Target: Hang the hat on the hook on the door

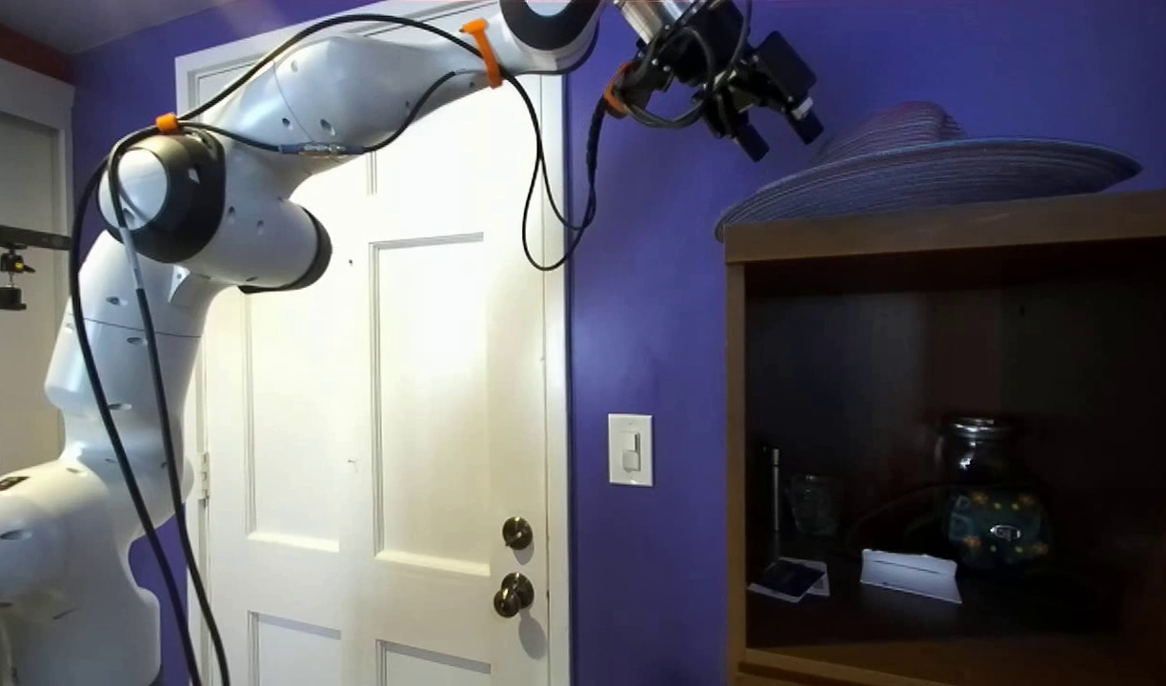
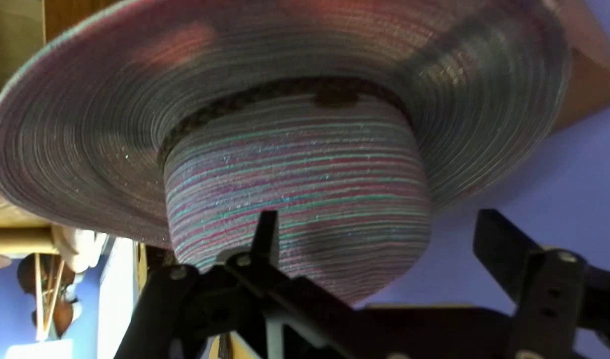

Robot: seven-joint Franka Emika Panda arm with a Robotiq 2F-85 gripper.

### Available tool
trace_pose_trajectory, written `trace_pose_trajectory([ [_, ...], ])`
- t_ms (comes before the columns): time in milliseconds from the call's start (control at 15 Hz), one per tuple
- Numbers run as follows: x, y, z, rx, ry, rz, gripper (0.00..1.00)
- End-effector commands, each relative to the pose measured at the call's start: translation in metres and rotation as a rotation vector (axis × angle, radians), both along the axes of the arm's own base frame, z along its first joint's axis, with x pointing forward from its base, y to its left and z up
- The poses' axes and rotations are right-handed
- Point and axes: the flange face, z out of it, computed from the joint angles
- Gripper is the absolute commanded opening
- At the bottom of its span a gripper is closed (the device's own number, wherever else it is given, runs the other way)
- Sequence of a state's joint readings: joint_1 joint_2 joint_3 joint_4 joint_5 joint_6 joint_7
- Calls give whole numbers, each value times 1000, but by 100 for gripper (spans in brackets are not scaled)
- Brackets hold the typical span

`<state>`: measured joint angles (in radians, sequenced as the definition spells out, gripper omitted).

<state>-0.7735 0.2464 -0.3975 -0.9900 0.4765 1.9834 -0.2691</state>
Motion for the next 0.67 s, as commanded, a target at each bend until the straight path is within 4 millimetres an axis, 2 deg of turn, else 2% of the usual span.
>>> trace_pose_trajectory([
  [0,15,-18,-6,-88,-50,-63,100],
  [267,36,-29,-25,-122,-58,-71,100],
  [600,59,-27,-39,-128,-34,-45,100],
])
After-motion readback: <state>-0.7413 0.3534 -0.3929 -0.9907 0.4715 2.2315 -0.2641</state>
